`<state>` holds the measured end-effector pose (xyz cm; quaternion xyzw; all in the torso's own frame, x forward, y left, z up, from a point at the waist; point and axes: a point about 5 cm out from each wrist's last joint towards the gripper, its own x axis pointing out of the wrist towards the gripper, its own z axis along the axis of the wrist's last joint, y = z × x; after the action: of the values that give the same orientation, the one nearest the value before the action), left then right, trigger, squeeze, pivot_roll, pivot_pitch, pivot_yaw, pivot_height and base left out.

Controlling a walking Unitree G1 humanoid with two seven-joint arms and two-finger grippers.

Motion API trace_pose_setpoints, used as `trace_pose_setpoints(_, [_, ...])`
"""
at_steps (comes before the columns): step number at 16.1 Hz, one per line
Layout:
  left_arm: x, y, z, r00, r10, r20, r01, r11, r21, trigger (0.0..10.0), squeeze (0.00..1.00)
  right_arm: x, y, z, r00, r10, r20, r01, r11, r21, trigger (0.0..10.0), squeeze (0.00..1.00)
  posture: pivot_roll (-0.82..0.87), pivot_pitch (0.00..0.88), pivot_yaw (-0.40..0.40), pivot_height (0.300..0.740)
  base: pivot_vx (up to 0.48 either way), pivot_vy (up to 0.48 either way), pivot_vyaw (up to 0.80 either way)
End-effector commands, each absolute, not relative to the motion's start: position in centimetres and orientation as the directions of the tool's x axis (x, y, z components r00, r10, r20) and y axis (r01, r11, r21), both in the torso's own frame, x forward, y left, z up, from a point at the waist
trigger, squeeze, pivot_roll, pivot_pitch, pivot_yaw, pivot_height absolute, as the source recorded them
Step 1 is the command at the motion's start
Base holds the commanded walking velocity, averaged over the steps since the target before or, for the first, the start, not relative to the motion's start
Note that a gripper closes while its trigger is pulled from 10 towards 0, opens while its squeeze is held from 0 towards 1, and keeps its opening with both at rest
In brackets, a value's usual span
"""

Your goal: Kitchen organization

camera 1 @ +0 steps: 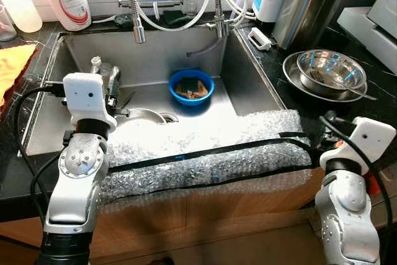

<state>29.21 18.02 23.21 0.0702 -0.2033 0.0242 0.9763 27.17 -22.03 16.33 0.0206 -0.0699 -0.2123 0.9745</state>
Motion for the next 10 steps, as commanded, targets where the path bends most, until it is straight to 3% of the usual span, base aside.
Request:
trace_pose_setpoints(1, [28.9, 17.6, 23.6, 0.905, 0.001, 0.426, -0.067, 0.988, 0.139, 10.0, 0.00, 27.2, -22.7, 16.7, 0.885, -0.447, 0.135, 0.441, 0.895, 0.072, 10.0, 0.00, 0.05, 0.148, -0.045, 0.740, 0.000, 0.000, 0.00])
trace_pose_setpoints(4, [29.0, 17.3, 23.7, 0.903, -0.004, 0.429, -0.060, 0.989, 0.134, 10.0, 0.00, 27.4, -23.2, 17.1, 0.872, -0.469, 0.141, 0.460, 0.883, 0.094, 10.0, 0.00, 0.04, 0.147, -0.043, 0.740, 0.000, 0.000, 0.00])
trace_pose_setpoints(5, [29.0, 17.2, 23.7, 0.903, -0.007, 0.429, -0.058, 0.989, 0.137, 10.0, 0.00, 27.5, -23.1, 17.3, 0.873, -0.463, 0.152, 0.450, 0.886, 0.113, 10.0, 1.00, 0.05, 0.146, -0.043, 0.740, 0.000, 0.000, 0.00])
trace_pose_setpoints(7, [29.0, 17.2, 23.8, 0.902, -0.007, 0.432, -0.057, 0.989, 0.135, 10.0, 0.00, 27.6, -23.3, 17.8, 0.854, -0.492, 0.169, 0.476, 0.870, 0.126, 10.0, 1.00, 0.05, 0.145, -0.043, 0.740, 0.000, 0.000, 0.00])
trace_pose_setpoints(8, [29.0, 17.2, 23.8, 0.902, -0.007, 0.431, -0.057, 0.989, 0.136, 10.0, 0.00, 27.8, -23.3, 17.9, 0.854, -0.492, 0.170, 0.478, 0.870, 0.120, 10.0, 0.00, 0.05, 0.143, -0.043, 0.740, 0.000, 0.000, 0.00])
trace_pose_setpoints(10, [29.0, 17.2, 23.8, 0.902, -0.004, 0.432, -0.062, 0.988, 0.138, 10.0, 0.00, 28.0, -23.5, 18.1, 0.851, -0.495, 0.177, 0.479, 0.869, 0.125, 10.0, 0.00, 0.06, 0.144, -0.044, 0.740, 0.000, 0.000, 0.00])
